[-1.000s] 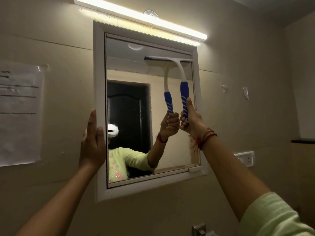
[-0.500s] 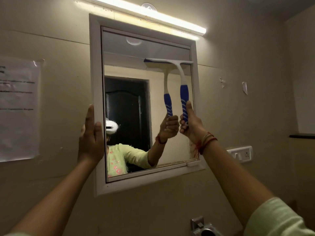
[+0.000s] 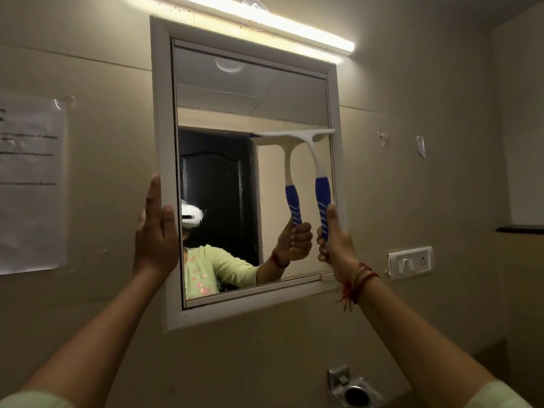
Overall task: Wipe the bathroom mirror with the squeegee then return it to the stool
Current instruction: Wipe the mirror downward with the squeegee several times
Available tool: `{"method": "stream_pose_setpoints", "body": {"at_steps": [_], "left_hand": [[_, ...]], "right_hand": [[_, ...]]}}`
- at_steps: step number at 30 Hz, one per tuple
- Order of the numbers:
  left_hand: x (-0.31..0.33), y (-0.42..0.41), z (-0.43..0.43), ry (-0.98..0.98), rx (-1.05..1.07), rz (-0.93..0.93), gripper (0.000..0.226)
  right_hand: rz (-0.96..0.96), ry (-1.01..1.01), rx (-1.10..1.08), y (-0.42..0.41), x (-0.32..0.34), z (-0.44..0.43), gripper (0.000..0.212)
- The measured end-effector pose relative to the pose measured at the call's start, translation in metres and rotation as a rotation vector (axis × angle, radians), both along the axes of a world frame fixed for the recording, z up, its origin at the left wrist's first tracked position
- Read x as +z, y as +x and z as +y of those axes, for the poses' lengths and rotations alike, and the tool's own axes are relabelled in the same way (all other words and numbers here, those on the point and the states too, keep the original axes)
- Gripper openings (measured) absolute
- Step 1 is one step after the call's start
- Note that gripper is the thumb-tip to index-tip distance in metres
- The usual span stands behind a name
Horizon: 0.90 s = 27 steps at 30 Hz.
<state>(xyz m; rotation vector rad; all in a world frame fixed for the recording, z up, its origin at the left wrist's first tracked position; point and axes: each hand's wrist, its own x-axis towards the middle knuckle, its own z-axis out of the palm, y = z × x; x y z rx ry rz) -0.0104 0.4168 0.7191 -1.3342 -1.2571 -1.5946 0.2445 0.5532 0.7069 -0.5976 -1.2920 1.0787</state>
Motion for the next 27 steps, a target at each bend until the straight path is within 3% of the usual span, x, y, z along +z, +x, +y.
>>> {"method": "stream_pose_setpoints", "body": {"at_steps": [6,13,22,27], "left_hand": [[0.000,0.000,0.000,-0.004,-0.015,-0.005,0.049],[-0.001,-0.001,0.000,0.002,-0.024,0.000,0.049],[0.000,-0.002,0.003,0.003,-0.025,-0.024,0.048],[0.000,-0.004,0.005,0.025,-0.042,-0.003,0.049]], "right_hand": [[-0.002,0.024,-0.007,-0.004,0.026,-0.003,0.054],[-0.020,-0.100,0.121,0.004,-0.044,-0.015,0.055],[-0.044,-0.055,0.049,0.001,-0.001,-0.015,0.053],[-0.021,-0.079,0.086,0.004,-0.046,-0.014,0.054]]}}
